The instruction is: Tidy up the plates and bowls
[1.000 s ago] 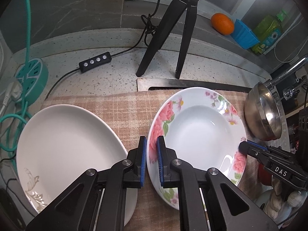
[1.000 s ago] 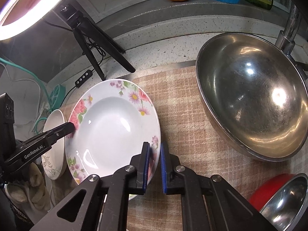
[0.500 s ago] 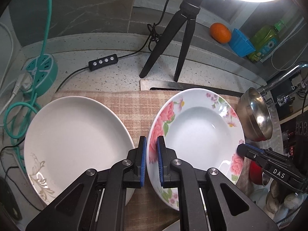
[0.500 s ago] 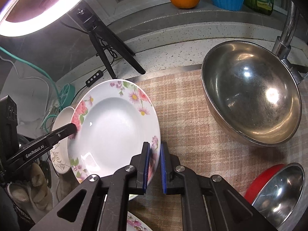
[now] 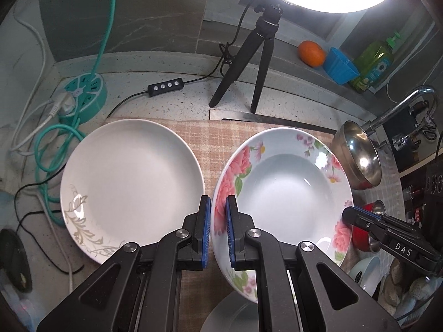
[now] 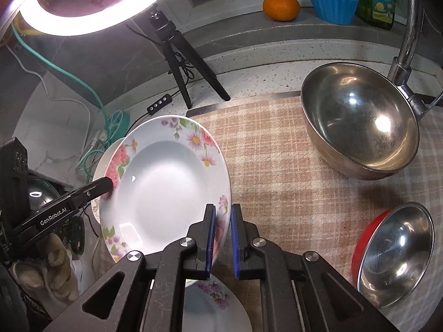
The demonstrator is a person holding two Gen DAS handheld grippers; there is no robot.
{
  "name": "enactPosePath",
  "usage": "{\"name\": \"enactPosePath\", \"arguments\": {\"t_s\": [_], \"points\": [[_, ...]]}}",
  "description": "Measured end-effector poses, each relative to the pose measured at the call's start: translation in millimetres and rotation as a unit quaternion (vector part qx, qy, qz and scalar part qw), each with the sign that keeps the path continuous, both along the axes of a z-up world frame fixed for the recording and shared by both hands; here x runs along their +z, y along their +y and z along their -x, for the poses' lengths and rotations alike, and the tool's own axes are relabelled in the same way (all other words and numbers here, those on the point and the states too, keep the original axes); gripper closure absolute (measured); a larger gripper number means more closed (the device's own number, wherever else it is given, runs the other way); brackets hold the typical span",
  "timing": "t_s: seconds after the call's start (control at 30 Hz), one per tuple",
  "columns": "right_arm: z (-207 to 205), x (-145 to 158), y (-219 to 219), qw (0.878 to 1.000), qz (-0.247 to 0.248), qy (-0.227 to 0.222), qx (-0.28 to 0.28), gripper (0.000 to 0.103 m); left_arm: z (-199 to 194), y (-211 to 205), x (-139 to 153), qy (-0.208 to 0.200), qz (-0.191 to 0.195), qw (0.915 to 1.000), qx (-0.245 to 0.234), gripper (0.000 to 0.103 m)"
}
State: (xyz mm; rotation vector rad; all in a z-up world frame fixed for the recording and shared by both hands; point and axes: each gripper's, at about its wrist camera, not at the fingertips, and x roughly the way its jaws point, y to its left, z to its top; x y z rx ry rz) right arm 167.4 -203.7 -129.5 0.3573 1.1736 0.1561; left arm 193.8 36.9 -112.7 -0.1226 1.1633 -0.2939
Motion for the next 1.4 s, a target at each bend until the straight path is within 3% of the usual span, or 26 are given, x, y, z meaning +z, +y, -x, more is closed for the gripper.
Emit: {"name": "enactPosePath", "arguments": {"t_s": [0.53,1.4], "points": [[53.6,5.4,15.7,0.999,-0.004,0.007,0.04,0.093,65.1,12.6,5.3,0.006,0.005,0.9996,0.027,0.094],[127.2,-30.0,25.8,0.996,0.009,0.056,0.07,0.093,141.1,20.3,-27.0,0.05,0.023,0.9974,0.046,0.094]]}}
